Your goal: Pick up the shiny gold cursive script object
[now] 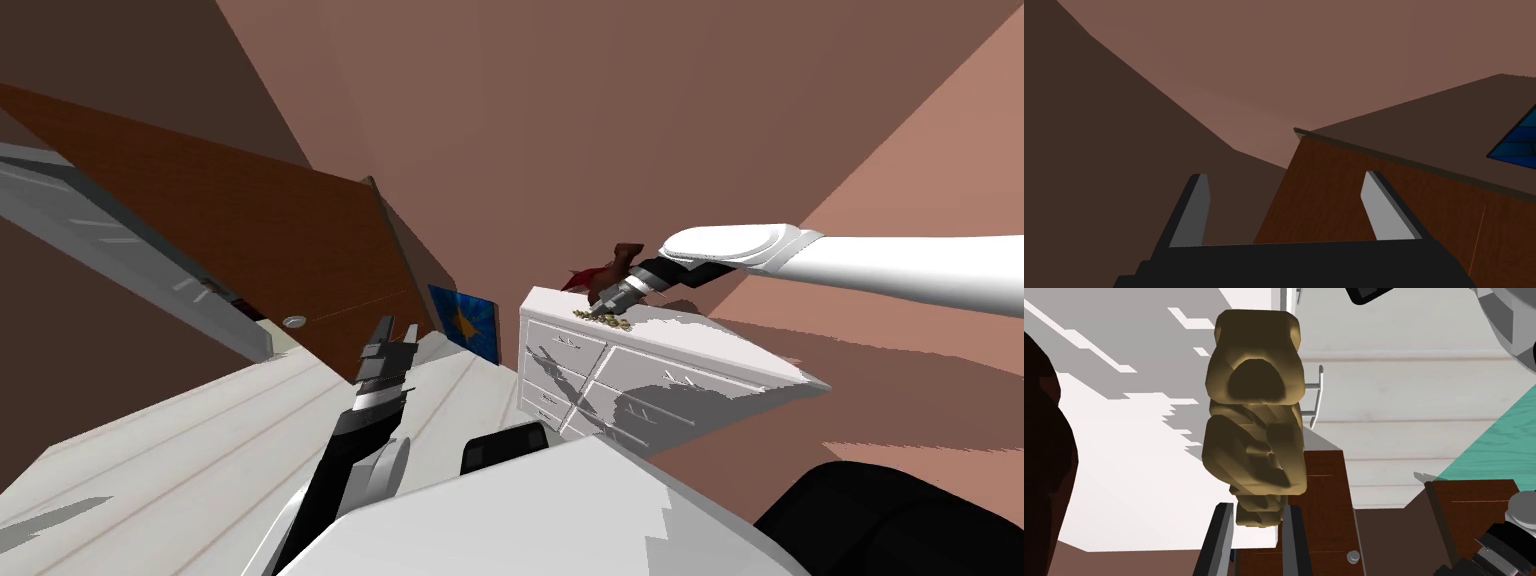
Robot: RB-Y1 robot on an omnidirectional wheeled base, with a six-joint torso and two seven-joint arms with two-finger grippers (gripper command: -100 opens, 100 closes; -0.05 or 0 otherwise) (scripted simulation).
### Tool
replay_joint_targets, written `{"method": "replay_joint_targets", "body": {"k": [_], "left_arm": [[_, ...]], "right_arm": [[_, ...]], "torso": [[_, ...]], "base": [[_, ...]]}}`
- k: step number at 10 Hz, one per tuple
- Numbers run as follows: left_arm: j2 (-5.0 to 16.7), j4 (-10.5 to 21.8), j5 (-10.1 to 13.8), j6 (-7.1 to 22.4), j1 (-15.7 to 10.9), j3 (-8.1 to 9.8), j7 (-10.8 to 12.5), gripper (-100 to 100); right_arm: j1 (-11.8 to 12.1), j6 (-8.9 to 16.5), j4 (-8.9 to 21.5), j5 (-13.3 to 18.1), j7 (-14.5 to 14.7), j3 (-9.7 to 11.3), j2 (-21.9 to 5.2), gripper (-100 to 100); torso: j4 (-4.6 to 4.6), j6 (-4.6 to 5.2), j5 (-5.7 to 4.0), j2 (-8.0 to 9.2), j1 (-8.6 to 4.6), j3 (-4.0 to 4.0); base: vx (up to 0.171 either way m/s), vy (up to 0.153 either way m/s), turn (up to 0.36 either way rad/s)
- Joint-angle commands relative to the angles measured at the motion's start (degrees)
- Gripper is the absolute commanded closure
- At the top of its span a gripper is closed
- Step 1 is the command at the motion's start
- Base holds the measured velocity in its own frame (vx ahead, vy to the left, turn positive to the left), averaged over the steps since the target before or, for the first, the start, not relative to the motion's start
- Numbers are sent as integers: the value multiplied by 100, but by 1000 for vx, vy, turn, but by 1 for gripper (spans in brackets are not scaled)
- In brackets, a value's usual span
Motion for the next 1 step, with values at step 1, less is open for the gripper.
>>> {"method": "replay_joint_targets", "body": {"k": [1], "left_arm": [[0,0,0,0,0,0,0,0]], "right_arm": [[0,0,0,0,0,0,0,0]], "torso": [[0,0,0,0,0,0]], "base": [[10,3,10]]}}
